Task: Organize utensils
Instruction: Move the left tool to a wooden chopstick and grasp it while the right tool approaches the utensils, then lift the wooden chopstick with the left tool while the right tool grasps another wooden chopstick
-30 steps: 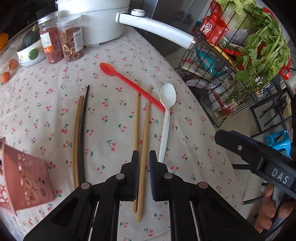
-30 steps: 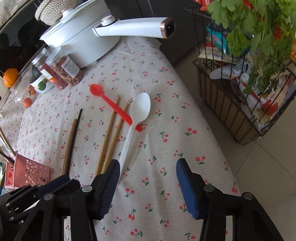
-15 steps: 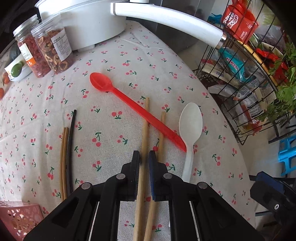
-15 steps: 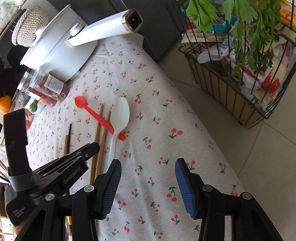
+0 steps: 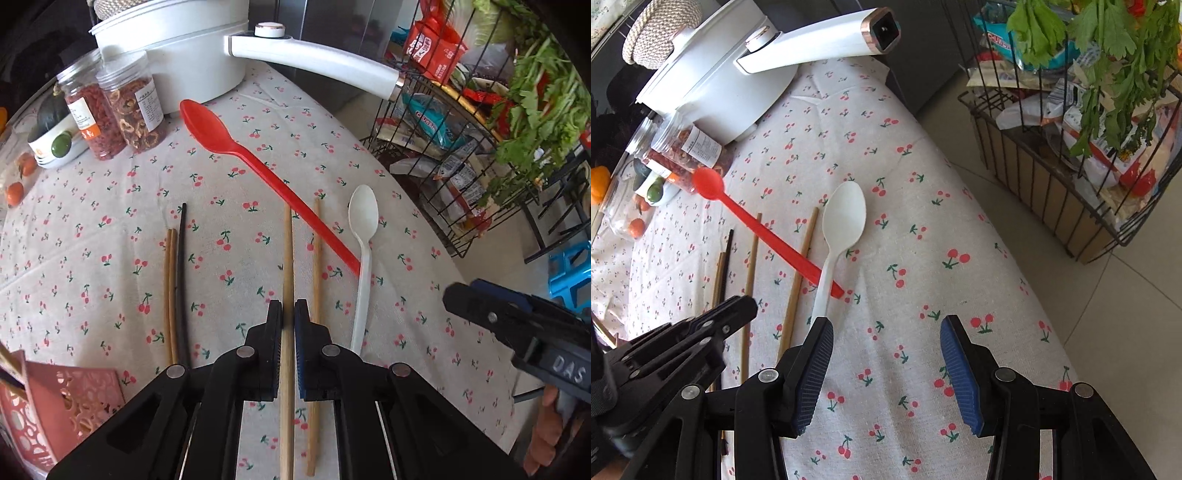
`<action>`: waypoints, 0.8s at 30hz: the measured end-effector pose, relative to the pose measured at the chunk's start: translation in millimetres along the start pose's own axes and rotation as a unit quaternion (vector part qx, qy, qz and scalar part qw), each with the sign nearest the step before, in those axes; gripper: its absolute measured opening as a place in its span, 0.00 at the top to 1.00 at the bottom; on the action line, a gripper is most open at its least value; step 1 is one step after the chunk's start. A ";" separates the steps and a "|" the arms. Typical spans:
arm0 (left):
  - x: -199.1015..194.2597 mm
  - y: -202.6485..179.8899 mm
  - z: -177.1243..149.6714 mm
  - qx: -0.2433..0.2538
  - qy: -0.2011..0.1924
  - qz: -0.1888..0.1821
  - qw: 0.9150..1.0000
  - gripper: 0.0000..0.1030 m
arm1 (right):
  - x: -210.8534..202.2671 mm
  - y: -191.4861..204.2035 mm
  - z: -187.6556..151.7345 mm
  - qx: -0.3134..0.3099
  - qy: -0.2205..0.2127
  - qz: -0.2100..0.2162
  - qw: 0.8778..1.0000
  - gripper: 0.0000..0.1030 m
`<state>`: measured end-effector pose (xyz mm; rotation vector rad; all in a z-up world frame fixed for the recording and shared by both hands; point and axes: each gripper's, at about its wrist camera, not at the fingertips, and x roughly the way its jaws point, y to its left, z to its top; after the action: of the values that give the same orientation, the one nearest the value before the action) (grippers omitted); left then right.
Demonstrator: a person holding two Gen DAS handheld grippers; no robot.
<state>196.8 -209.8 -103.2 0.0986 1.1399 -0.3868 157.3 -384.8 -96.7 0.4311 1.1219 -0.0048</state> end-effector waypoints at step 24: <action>-143.3 68.6 -105.5 -0.019 -0.095 -0.091 0.991 0.94 | 67.7 87.6 1.5 -0.064 0.046 0.017 0.997 0.74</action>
<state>77.9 -81.7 -26.9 -0.0760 0.9707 -0.5250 207.6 -290.7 -126.1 0.3397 1.1971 0.1173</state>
